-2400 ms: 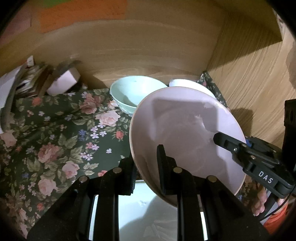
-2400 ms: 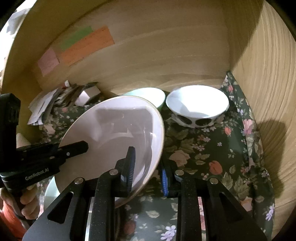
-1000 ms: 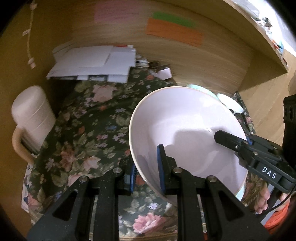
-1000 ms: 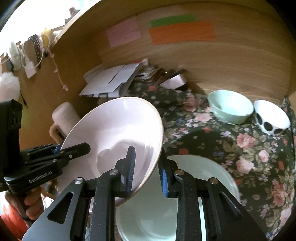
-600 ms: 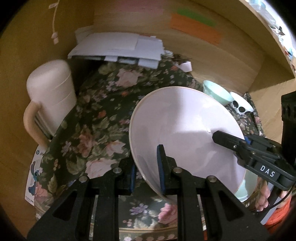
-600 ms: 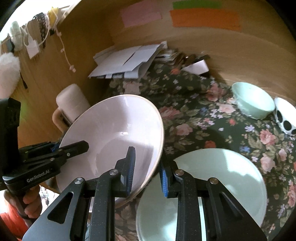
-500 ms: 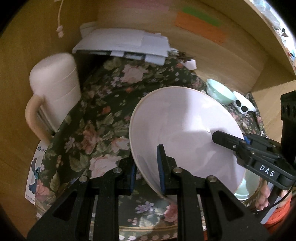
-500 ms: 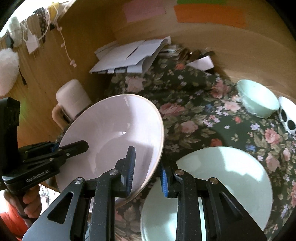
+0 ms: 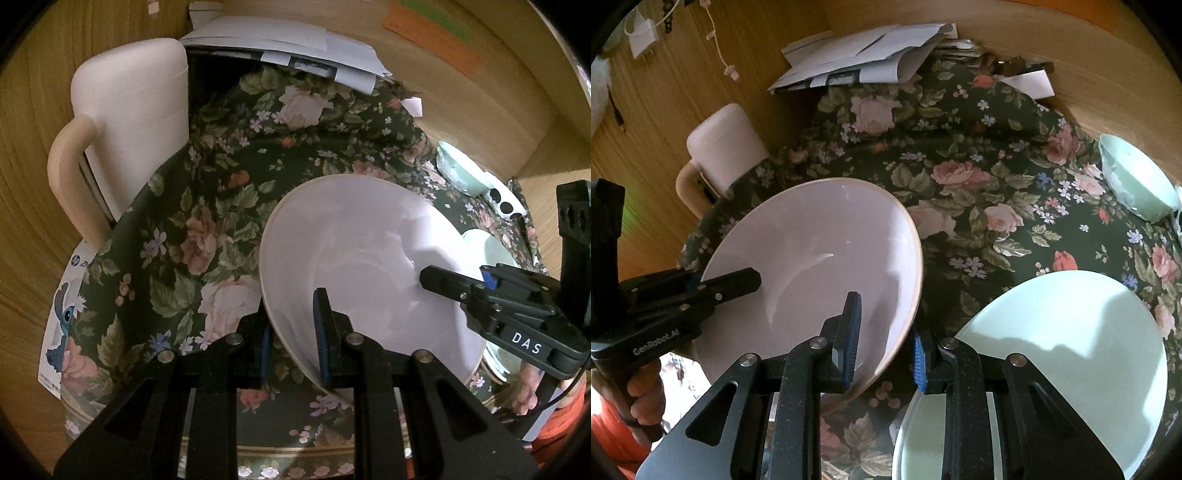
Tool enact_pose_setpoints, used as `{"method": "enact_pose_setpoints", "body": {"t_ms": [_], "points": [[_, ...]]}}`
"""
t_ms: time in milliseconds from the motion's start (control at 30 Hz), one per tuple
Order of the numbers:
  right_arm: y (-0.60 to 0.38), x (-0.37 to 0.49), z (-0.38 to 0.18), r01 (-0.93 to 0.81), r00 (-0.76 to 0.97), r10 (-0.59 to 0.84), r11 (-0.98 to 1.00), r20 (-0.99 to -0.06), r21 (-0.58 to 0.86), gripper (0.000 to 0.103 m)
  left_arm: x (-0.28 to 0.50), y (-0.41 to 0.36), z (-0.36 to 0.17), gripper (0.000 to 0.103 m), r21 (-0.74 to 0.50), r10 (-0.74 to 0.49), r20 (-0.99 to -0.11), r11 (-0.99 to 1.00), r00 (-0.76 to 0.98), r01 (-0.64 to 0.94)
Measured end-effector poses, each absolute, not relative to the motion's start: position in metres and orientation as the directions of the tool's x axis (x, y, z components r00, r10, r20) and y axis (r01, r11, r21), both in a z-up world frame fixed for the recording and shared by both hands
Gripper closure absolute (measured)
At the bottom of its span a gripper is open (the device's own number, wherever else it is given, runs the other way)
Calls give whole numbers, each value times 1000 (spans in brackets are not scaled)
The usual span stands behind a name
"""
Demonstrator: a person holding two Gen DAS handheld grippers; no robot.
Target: Organize plates and bowls
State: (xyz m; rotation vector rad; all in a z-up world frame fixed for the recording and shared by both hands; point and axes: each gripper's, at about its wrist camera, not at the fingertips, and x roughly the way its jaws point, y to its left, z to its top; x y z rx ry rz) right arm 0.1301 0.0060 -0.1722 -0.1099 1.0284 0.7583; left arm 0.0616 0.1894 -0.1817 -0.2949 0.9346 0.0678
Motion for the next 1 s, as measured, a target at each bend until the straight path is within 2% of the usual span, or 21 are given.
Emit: {"method": "enact_pose_setpoints", "body": {"t_ms": [200,300,533,600,767,933,1000], "points": [[2,130,-170,-610,294,518,749,-804,260,78,63,187,-180,83,-209,-62,-800,961,597,-180],[-4,130,-162,-607,319,526,752,-788,257,70,65,184,-178,83,-193,-48,-801,964,597,-181],[-28,130,-138,-597,401,521,773,-754,217,60,67,185,-162,83,-138,19,-792,968,610,-209],[-39,132,-132,-586,425,513,784,-745,205,59,67,187,-153,78,-136,32,-780,966,625,-219],[-71,140,-112,-546,495,493,817,-715,186,58,69,179,-127,76,-126,44,-741,971,670,-203],[-100,147,-92,-504,570,463,849,-679,156,57,79,155,-103,70,-108,35,-699,982,714,-153],[-108,149,-87,-492,589,453,858,-669,147,57,85,146,-96,64,-103,28,-687,985,726,-135]]}}
